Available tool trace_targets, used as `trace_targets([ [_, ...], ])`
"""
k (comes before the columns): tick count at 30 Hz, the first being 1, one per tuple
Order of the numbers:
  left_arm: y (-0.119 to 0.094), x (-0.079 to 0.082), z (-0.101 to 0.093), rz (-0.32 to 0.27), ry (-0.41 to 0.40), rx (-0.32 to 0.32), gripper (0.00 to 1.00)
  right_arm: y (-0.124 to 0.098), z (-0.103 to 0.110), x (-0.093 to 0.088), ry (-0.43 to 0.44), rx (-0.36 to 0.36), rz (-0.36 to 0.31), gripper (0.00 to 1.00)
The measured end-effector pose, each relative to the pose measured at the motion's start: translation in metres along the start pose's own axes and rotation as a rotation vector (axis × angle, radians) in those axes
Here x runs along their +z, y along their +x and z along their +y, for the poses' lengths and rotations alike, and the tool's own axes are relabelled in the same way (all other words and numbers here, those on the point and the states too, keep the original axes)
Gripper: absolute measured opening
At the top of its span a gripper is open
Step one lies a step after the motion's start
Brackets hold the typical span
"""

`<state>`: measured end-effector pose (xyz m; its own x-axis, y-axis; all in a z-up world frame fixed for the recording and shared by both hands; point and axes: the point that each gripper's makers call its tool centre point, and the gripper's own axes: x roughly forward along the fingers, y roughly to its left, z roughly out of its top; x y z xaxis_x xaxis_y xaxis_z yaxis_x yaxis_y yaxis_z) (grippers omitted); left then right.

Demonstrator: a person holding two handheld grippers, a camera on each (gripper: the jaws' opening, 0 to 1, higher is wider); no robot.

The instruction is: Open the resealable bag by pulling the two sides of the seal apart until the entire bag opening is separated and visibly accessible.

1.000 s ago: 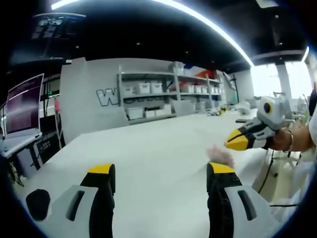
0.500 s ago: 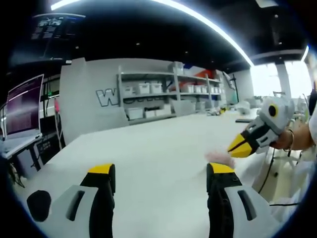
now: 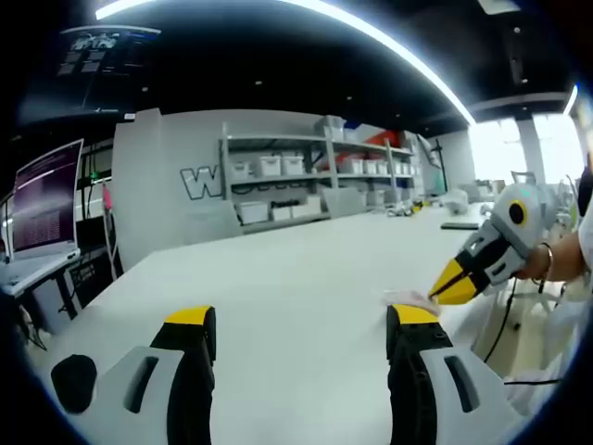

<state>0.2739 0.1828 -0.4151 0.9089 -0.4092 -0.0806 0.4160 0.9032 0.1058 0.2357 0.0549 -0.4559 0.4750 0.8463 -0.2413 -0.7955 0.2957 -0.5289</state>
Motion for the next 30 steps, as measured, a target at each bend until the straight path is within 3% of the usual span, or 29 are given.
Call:
trace_targets([
  [19,-0.004,0.0,0.003,-0.006,-0.003,0.012,0.73,0.005,0.014,0.008,-0.068,0.05,0.032,0.07],
  [25,-0.004,0.0,0.002,-0.004,-0.003,0.008,0.73,0.02,0.038,0.012,-0.153,0.11,0.051,0.07],
  [30,-0.008,0.001,0.007,-0.01,-0.003,0.02,0.73,0.017,0.03,0.01,-0.205,0.101,0.076,0.07],
])
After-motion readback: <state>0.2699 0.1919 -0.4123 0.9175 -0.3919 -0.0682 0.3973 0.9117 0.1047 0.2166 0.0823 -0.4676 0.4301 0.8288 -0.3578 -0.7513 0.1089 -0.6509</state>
